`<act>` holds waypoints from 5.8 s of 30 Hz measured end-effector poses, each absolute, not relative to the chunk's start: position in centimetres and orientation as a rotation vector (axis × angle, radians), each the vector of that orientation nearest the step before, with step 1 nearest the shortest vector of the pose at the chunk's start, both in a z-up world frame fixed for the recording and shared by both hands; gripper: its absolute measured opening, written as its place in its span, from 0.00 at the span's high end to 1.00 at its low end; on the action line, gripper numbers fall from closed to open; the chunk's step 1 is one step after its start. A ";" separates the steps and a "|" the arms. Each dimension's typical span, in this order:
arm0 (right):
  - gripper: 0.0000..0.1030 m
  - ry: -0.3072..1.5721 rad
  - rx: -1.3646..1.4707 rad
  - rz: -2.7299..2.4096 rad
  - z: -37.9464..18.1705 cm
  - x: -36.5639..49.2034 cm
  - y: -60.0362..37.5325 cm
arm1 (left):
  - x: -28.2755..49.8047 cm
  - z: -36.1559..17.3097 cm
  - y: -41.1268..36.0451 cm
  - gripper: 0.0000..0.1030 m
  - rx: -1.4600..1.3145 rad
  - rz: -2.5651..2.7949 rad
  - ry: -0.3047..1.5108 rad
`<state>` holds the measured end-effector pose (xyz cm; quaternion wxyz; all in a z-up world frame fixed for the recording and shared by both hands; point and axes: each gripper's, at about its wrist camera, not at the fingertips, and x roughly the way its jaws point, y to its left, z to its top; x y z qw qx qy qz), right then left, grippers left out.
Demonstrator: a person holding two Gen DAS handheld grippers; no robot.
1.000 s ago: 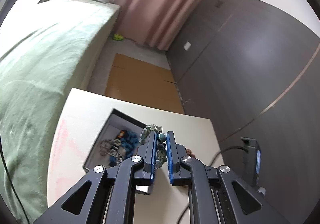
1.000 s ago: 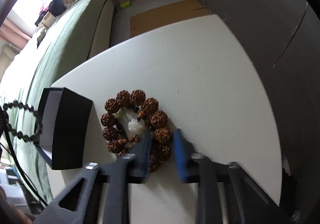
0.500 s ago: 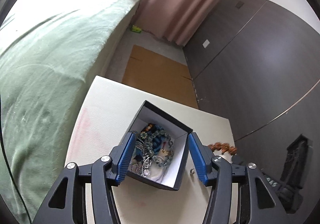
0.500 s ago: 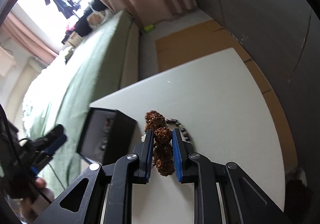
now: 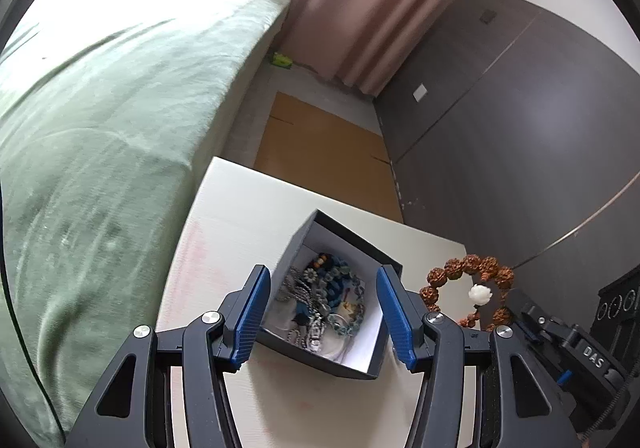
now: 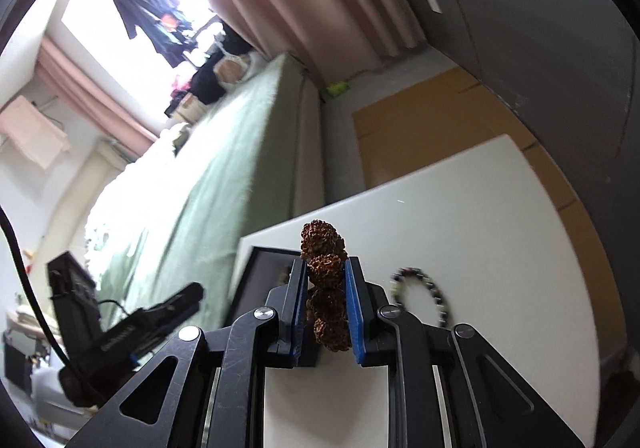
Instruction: Organize jewelry
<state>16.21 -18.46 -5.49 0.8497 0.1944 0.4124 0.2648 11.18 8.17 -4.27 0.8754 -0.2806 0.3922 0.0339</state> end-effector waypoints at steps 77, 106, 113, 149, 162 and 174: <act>0.23 1.036 0.477 0.196 -8.8 17.3 -32.5 | 16.6 -12.0 -9.5 0.76 -0.122 -0.006 1.067; 0.44 1.142 0.308 0.298 -11.9 18.8 -24.5 | 14.7 -6.7 -4.0 0.97 -0.315 -0.027 0.904; 0.55 1.153 0.248 0.322 -13.0 19.4 -22.1 | 13.9 -5.7 -0.6 0.97 -0.395 -0.011 0.867; 0.89 0.979 0.222 0.459 -8.4 17.0 -17.5 | 12.1 -5.5 5.3 0.49 -0.572 0.049 0.859; 0.89 0.847 0.383 0.570 -5.1 15.4 -15.8 | 11.5 -4.8 8.2 0.49 -0.608 0.086 0.842; 0.89 0.800 0.378 0.623 -4.8 15.8 -11.5 | 10.6 -4.2 10.3 0.49 -0.647 0.098 0.818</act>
